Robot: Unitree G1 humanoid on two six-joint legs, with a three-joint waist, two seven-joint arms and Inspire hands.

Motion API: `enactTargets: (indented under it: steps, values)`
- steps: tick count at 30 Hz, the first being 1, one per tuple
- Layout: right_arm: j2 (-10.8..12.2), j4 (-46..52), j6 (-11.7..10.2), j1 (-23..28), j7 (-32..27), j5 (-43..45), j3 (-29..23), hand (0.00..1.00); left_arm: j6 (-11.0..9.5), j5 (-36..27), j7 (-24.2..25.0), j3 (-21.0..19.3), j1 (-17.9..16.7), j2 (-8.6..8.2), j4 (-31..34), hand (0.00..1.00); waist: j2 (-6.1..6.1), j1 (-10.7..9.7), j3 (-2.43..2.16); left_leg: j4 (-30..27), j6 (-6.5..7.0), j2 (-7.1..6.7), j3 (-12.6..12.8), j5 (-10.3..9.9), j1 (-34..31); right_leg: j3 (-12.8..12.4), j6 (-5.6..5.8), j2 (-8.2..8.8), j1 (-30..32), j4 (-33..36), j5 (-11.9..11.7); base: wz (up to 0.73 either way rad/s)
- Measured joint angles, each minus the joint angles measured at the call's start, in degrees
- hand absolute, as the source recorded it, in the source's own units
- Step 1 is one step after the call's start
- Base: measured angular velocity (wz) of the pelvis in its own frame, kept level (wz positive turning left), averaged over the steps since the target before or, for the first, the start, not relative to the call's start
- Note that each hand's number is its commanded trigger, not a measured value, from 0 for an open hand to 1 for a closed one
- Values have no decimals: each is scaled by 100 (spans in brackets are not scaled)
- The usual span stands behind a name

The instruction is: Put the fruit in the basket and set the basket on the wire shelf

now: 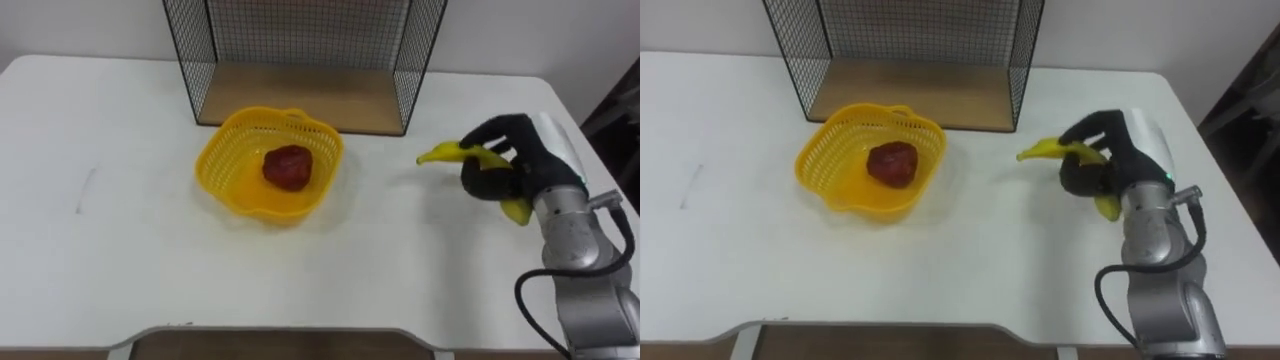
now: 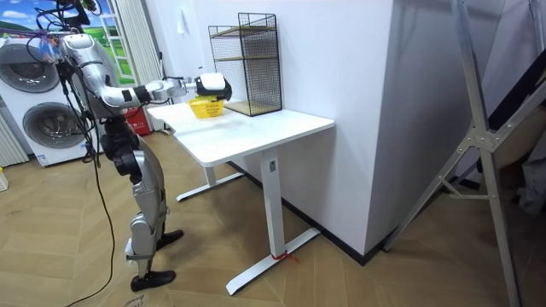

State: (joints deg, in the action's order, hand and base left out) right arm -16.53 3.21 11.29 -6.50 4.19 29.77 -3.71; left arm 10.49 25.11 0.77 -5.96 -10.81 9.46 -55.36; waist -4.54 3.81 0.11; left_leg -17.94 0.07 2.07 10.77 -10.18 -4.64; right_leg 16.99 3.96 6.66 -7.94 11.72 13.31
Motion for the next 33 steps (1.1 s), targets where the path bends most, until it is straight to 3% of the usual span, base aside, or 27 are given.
enactTargets:
  steps: [12, 18, 21, 27, 30, 33]
  values:
    - [-32, 500, 120, -889, 87, -7, 96, 100, -3, -85, 23, 62, -5, -5, -34, 0, -40, 132, 12, 66, -5, -40, -49, 3, -78, 31, 1, 17, 93, 1, 0, 1]
    - [-84, 660, 144, -1099, 271, 16, 531, 100, -7, -85, 115, 168, 29, 3, -35, 0, -93, 173, 7, 76, -5, -47, -48, 4, -68, 31, 0, 23, 88, 1, 0, 0]
    - [-69, 672, 254, -1175, 423, 65, 826, 100, -11, -84, 150, 198, 155, 8, -32, 0, -160, 302, 12, 85, -9, -47, -54, 8, -50, 40, 1, 22, 64, -8, 0, 1]
    - [-42, 672, 312, -1281, 890, 218, 1107, 100, -10, -80, 140, 272, 277, 60, -27, 0, -281, 479, 61, 64, -7, -65, -119, 5, -98, 63, 1, 19, 65, -7, -1, 5]
    - [7, 641, 387, -1310, 984, 234, 1124, 100, -3, -75, 130, 275, 282, 58, -27, 0, -273, 560, 73, 43, -5, -71, -159, 5, -137, 92, 3, 19, 73, -7, -2, 7]
    - [76, 523, 473, -1403, 985, 253, 1159, 100, 54, -78, 101, 289, 331, 2, -21, 0, -213, 637, 113, 28, -5, -71, -178, 5, -175, 121, 3, 17, 98, -9, -2, 0]
